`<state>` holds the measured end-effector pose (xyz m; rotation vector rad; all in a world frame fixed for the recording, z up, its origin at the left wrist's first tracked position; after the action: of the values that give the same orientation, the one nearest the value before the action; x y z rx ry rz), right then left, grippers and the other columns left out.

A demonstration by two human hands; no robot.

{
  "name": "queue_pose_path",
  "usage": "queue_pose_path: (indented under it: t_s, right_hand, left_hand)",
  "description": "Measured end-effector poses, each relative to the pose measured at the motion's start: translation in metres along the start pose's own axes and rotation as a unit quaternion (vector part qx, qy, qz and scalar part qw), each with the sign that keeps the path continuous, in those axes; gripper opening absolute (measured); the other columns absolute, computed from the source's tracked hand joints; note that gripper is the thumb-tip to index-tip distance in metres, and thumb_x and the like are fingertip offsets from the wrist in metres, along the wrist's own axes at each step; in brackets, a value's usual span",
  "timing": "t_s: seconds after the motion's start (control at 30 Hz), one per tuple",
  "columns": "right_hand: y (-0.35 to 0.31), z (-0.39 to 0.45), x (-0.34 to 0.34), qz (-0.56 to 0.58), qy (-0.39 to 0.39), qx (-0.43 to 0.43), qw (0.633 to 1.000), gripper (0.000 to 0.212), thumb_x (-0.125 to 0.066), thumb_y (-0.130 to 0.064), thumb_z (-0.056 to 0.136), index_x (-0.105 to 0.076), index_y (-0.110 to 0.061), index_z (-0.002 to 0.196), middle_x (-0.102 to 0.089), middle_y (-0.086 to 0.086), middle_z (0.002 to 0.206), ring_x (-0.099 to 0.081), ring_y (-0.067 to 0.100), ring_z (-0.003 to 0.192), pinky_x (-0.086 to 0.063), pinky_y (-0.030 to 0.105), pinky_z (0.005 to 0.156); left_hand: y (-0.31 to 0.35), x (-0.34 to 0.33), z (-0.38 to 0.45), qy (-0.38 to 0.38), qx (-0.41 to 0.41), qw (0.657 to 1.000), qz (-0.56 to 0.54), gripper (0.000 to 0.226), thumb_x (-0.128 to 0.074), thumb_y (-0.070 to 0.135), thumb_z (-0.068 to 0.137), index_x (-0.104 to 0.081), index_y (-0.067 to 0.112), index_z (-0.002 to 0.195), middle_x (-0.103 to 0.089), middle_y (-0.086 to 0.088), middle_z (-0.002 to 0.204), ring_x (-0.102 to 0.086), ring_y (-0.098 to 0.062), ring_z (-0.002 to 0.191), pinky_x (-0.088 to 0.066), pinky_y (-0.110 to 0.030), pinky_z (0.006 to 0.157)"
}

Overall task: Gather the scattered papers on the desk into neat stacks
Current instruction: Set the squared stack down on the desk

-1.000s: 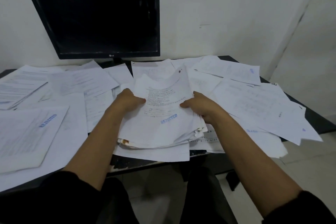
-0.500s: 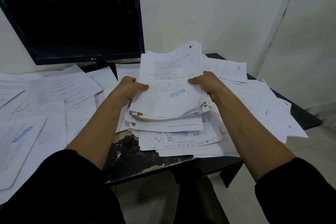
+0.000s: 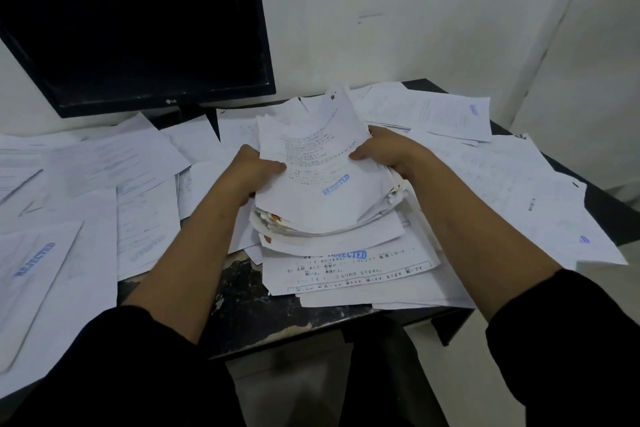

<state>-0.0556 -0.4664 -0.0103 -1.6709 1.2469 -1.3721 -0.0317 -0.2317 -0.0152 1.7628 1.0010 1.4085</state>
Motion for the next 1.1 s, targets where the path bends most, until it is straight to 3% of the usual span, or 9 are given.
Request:
queue_pose_path:
  t_s: [0.1, 0.2, 0.3, 0.43, 0.6, 0.7, 0.8, 1.0, 1.1]
  right_hand:
    - [0.0, -0.008, 0.009, 0.041, 0.008, 0.0, 0.999, 0.042, -0.064, -0.004, 0.088, -0.054, -0.003, 0.129, -0.065, 0.012, 0.12, -0.067, 0.024, 0.087, -0.054, 0.027, 0.058]
    - [-0.004, -0.028, 0.025, 0.048, 0.035, 0.002, 0.998, 0.034, -0.067, -0.007, 0.087, -0.059, 0.0, 0.119, -0.067, 0.011, 0.103, -0.066, 0.02, 0.074, -0.052, 0.022, 0.051]
    - [0.006, -0.044, 0.037, -0.019, 0.066, -0.024, 0.997, 0.031, -0.073, -0.016, 0.083, -0.062, -0.001, 0.108, -0.067, 0.013, 0.099, -0.064, 0.025, 0.076, -0.055, 0.03, 0.068]
    - [0.037, -0.061, 0.025, -0.125, 0.046, -0.086, 0.987, 0.047, -0.073, -0.023, 0.084, -0.048, -0.003, 0.118, -0.056, 0.011, 0.111, -0.058, 0.028, 0.087, -0.051, 0.033, 0.07]
    - [0.036, -0.065, 0.014, -0.117, 0.072, -0.058, 0.989, 0.06, -0.072, -0.029, 0.081, -0.048, -0.009, 0.133, -0.054, 0.011, 0.132, -0.052, 0.032, 0.117, -0.046, 0.045, 0.099]
    - [0.029, -0.067, 0.012, -0.074, 0.068, -0.044, 0.994, 0.056, -0.071, -0.02, 0.084, -0.047, -0.008, 0.133, -0.055, 0.011, 0.128, -0.056, 0.032, 0.112, -0.05, 0.042, 0.093]
    - [0.03, -0.068, 0.011, -0.04, 0.063, -0.041, 0.996, 0.054, -0.07, -0.017, 0.086, -0.046, -0.007, 0.134, -0.057, 0.01, 0.126, -0.058, 0.029, 0.105, -0.05, 0.036, 0.082]
    - [0.027, -0.071, 0.013, 0.038, 0.062, -0.03, 0.997, 0.043, -0.066, -0.01, 0.089, -0.046, -0.014, 0.128, -0.061, 0.006, 0.109, -0.062, 0.023, 0.085, -0.05, 0.029, 0.057]
    - [0.026, -0.07, 0.012, 0.045, 0.056, -0.035, 0.997, 0.043, -0.065, -0.01, 0.09, -0.044, -0.015, 0.127, -0.059, 0.004, 0.103, -0.061, 0.021, 0.082, -0.049, 0.03, 0.058]
  left_hand:
    - [0.001, 0.003, -0.003, -0.005, 0.01, 1.0, -0.018, 0.052, -0.072, 0.015, 0.086, -0.048, -0.003, 0.129, -0.059, -0.017, 0.123, -0.06, -0.03, 0.094, -0.049, -0.033, 0.069]
    - [0.001, 0.005, -0.012, -0.02, 0.026, 0.999, -0.019, 0.041, -0.072, 0.019, 0.087, -0.056, -0.003, 0.117, -0.066, -0.01, 0.096, -0.063, -0.024, 0.074, -0.051, -0.023, 0.053]
    - [-0.002, 0.003, -0.025, -0.042, 0.03, 0.998, 0.019, 0.03, -0.071, 0.024, 0.088, -0.06, 0.001, 0.103, -0.059, -0.004, 0.078, -0.058, -0.017, 0.065, -0.044, -0.014, 0.038]
    - [-0.013, -0.013, -0.036, -0.075, 0.024, 0.994, 0.077, 0.04, -0.073, 0.027, 0.086, -0.054, 0.002, 0.111, -0.061, -0.008, 0.1, -0.058, -0.02, 0.075, -0.046, -0.028, 0.055]
    - [-0.014, -0.019, -0.045, -0.049, -0.043, 0.996, 0.068, 0.042, -0.069, 0.024, 0.09, -0.055, 0.005, 0.125, -0.059, -0.006, 0.113, -0.054, -0.021, 0.096, -0.041, -0.027, 0.079]
    - [-0.022, -0.013, -0.044, -0.03, -0.049, 0.989, 0.135, 0.061, -0.07, 0.048, 0.083, -0.055, 0.012, 0.13, -0.055, -0.009, 0.135, -0.052, -0.028, 0.119, -0.042, -0.034, 0.098]
    - [-0.033, -0.007, -0.044, 0.003, -0.019, 0.941, 0.338, 0.08, -0.052, 0.071, 0.083, -0.036, 0.025, 0.147, -0.03, -0.012, 0.152, -0.024, -0.036, 0.14, -0.025, -0.046, 0.111]
    - [-0.042, -0.003, -0.039, 0.0, -0.033, 0.921, 0.388, 0.078, -0.035, 0.077, 0.086, -0.032, 0.03, 0.149, -0.034, -0.007, 0.152, -0.029, -0.036, 0.138, -0.023, -0.051, 0.11]
    - [-0.039, 0.01, -0.032, 0.041, -0.048, 0.919, 0.388, 0.058, -0.031, 0.059, 0.098, -0.037, 0.027, 0.146, -0.037, -0.005, 0.15, -0.031, -0.033, 0.136, -0.024, -0.05, 0.108]
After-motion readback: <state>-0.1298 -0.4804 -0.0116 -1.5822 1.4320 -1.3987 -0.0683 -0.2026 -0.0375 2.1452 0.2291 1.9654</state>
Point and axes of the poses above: each hand's wrist, its own z-axis towards the middle knuckle, its own x-axis out of the back of the hand, y = z × x, the point moved 7 cm from there along z, towards the middle knuckle
